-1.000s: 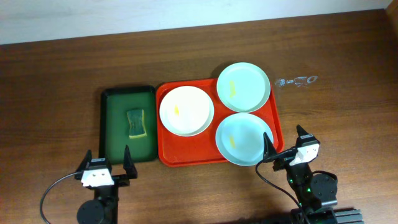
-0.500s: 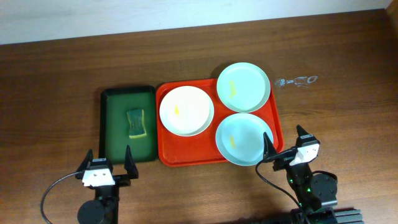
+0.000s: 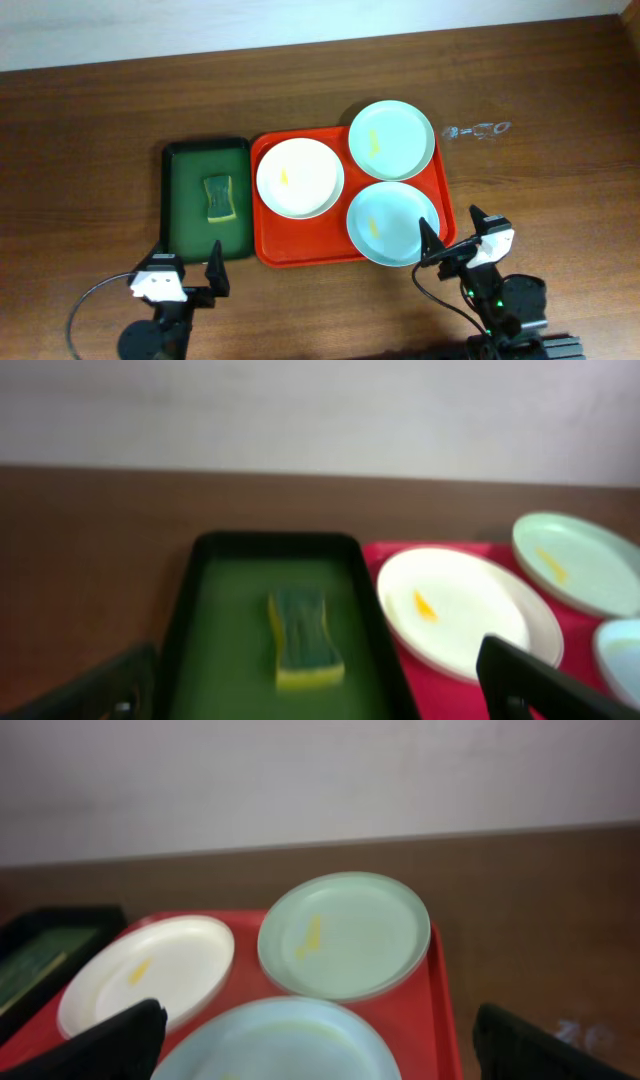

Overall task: Clean dirty plates on tray and stack at the side
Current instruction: 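Move left gripper to the sponge and right gripper to the white plate rim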

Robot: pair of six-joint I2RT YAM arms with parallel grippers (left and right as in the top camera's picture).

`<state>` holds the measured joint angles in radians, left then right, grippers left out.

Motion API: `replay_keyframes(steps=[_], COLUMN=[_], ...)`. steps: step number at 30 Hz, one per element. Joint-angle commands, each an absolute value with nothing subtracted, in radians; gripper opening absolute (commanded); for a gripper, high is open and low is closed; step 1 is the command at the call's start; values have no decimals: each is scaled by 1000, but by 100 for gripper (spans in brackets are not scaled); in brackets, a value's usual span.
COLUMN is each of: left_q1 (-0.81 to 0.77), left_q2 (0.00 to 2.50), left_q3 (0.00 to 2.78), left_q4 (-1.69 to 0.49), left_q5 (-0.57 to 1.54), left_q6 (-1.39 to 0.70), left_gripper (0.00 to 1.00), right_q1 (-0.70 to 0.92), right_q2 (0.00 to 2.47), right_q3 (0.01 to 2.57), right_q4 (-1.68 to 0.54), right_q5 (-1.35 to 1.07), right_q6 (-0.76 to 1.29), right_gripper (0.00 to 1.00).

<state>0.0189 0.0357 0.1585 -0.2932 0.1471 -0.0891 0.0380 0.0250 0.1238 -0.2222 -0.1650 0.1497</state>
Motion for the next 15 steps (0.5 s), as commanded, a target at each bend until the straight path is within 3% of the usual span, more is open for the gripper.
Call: replay_keyframes(steps=[1, 5, 12, 15], left_q1=[16, 15, 15, 15], left_q2=[175, 503, 1178, 1421], left_q3=[472, 857, 1607, 1765], left_q4=[-418, -642, -1269, -1425], left_q5=[130, 135, 154, 169], left_q6=[-115, -115, -81, -81], left_gripper=[99, 99, 99, 99], right_q1=[33, 33, 33, 33], right_q2=[97, 370, 966, 1224], right_q3=[367, 719, 1350, 1514], right_q4=[-327, -550, -1082, -1245], right_q5=[-181, -207, -329, -486], right_q6=[167, 166, 166, 166], right_gripper=[98, 98, 98, 98])
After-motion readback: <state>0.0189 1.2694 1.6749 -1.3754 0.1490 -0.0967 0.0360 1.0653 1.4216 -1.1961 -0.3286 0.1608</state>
